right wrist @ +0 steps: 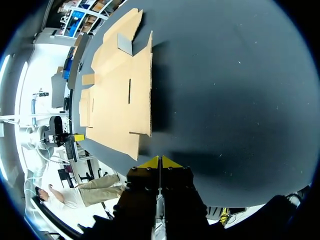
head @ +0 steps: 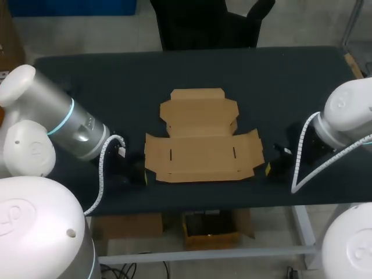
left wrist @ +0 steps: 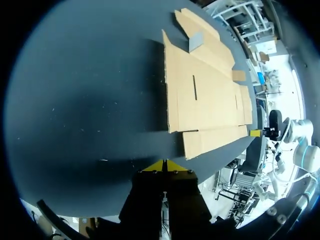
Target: Assemble the packaging by folding the flat box into shape, placing the metal phone stand inside, and closing the box properly
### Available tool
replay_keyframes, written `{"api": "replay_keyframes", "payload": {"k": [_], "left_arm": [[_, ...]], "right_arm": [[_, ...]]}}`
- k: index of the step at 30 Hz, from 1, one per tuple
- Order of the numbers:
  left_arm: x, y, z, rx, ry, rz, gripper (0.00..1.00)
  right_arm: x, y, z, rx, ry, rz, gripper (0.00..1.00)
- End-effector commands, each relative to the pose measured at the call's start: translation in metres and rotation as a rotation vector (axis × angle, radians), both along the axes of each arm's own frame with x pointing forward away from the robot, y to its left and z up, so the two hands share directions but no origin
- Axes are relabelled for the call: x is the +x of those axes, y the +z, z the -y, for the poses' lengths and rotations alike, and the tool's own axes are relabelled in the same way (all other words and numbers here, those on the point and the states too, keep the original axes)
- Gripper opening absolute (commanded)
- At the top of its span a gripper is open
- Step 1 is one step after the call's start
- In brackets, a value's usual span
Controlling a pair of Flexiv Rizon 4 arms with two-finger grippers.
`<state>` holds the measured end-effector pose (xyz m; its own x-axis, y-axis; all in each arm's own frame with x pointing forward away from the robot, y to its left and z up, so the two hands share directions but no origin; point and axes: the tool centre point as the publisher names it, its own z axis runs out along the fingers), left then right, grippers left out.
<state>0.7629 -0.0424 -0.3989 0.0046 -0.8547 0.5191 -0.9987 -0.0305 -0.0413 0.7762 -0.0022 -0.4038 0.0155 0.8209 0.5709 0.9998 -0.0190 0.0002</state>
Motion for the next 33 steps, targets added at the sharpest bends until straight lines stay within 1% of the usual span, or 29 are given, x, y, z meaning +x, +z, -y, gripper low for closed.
{"api": "replay_keyframes", "payload": {"k": [1,11,19,33], "left_arm": [[0.008,-0.009,0.005,-0.004,-0.005,-0.01,0.0],[0.014,-0.015,0.011,-0.021,-0.015,-0.022,0.0],[0.017,-0.016,0.013,-0.033,-0.025,-0.026,0.0],[0.021,-0.022,0.015,-0.056,-0.033,-0.04,0.0]], "right_arm": [[0.002,-0.005,-0.004,0.005,0.004,-0.002,0.0],[0.004,-0.011,-0.013,0.019,0.018,-0.015,0.0],[0.01,-0.018,-0.016,0.039,0.027,-0.017,0.0],[0.018,-0.021,-0.032,0.06,0.057,-0.016,0.0]]}}
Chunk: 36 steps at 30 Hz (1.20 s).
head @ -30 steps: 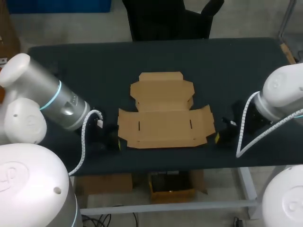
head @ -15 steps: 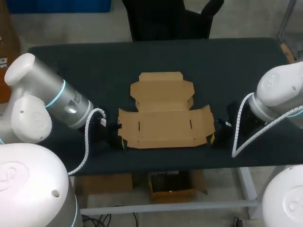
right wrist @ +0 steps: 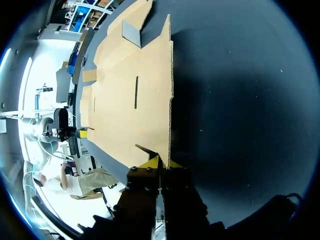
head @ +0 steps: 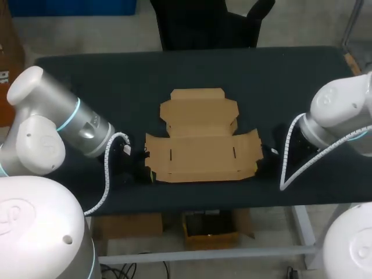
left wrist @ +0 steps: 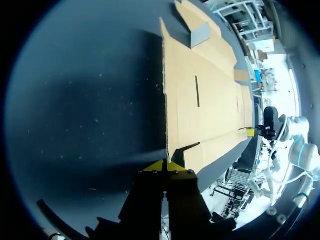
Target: Assemble the packaging by folding the flat box into shape, placing the metal phone stand inside, and closing the box properly
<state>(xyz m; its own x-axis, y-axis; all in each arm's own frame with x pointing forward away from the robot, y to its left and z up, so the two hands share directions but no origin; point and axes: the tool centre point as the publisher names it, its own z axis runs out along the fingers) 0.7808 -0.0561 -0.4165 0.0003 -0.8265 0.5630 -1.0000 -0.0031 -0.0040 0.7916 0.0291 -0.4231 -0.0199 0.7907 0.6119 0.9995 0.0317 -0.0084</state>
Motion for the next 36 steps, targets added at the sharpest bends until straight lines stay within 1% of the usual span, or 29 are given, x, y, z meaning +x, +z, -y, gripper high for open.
{"api": "replay_keyframes", "payload": {"k": [1,12,22,28,36], "left_arm": [[0.003,-0.005,0.002,-0.005,-0.006,-0.004,0.0],[0.006,-0.007,0.004,-0.02,-0.025,-0.011,0.0],[0.008,-0.008,0.007,-0.042,-0.038,-0.028,0.0],[0.006,-0.002,0.014,-0.061,-0.063,-0.021,0.0],[-0.002,0.007,0.019,-0.058,-0.076,-0.008,0.0]], "right_arm": [[0.003,-0.002,-0.002,0.01,0.008,-0.007,0.0],[0.005,0.006,-0.006,0.008,0.011,0.013,0.0],[0.008,0.005,-0.009,0.005,0.019,0.01,0.0],[0.009,0.004,-0.01,0.001,0.017,0.007,0.0],[0.008,0.004,-0.009,-0.002,0.011,0.007,0.0]]}}
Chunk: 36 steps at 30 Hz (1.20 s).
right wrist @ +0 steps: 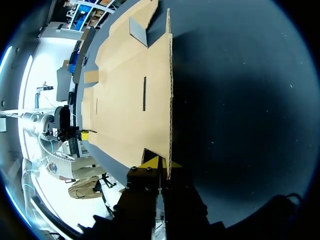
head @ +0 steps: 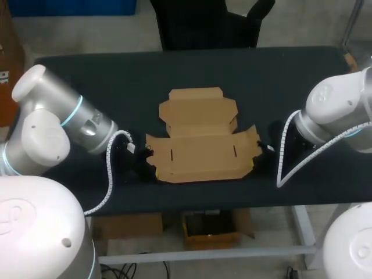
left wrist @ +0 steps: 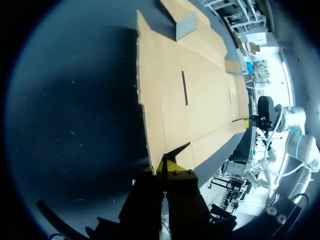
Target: Assemble the packaging by folding the flat box into shape, placing the metal phone stand inside, and closing the box properly
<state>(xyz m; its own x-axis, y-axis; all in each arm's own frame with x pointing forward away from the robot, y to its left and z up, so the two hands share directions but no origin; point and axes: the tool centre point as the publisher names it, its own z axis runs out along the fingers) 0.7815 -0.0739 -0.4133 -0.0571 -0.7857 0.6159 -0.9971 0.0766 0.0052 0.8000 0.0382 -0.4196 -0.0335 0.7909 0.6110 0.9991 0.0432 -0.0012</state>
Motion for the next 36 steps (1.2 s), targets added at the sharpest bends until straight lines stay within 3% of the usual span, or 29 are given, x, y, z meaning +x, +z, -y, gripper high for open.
{"api": "replay_keyframes", "payload": {"k": [1,36], "left_arm": [[-0.004,0.004,0.002,0.008,0.005,0.005,0.0],[0.003,0.009,0.013,0.005,0.007,0.006,0.0]], "right_arm": [[-0.001,0.001,0.001,-0.001,-0.001,0.0,0.0],[-0.003,0.014,-0.014,-0.052,0.02,0.033,0.0]]}}
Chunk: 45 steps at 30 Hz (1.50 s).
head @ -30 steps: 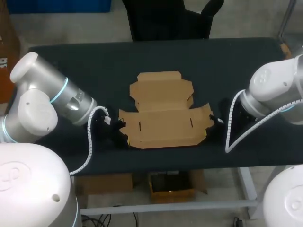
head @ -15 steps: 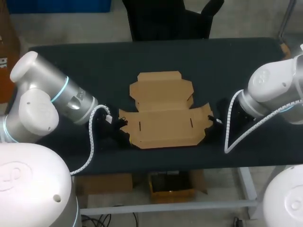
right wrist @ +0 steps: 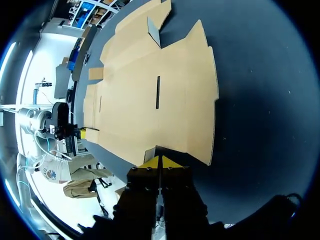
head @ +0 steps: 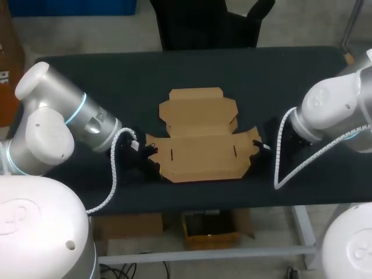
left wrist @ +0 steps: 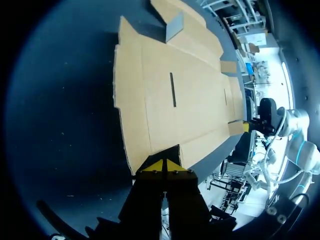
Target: Assemble the packaging by folding the flat box into shape, placing the metal phone stand inside, and closing the box properly
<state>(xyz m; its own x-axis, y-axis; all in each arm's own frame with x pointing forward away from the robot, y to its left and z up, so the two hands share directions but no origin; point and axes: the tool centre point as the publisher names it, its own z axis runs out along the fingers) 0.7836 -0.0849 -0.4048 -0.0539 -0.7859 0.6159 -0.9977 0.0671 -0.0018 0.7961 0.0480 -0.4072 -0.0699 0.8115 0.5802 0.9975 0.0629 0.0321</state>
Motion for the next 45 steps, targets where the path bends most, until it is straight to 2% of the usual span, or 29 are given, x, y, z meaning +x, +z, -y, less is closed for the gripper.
{"api": "replay_keyframes", "payload": {"k": [1,18,29,36,45], "left_arm": [[0.001,0.001,0.003,0.006,-0.004,0.0,0.0],[0.001,0.01,0.015,0.047,-0.017,0.008,0.0],[-0.007,0.013,0.023,0.089,-0.012,0.013,0.0],[-0.01,0.016,0.029,0.118,-0.011,0.034,0.0],[-0.009,0.013,0.037,0.136,-0.029,0.03,0.0]], "right_arm": [[0.001,0.001,-0.006,-0.017,0.002,-0.003,0.0],[0.003,-0.001,-0.01,-0.017,0.015,-0.009,0.0],[0.002,-0.002,-0.011,-0.021,0.014,-0.008,0.0],[0.0,0.001,-0.015,-0.041,0.009,0.004,0.0],[-0.003,0.002,-0.024,-0.076,0.009,0.013,0.0]]}}
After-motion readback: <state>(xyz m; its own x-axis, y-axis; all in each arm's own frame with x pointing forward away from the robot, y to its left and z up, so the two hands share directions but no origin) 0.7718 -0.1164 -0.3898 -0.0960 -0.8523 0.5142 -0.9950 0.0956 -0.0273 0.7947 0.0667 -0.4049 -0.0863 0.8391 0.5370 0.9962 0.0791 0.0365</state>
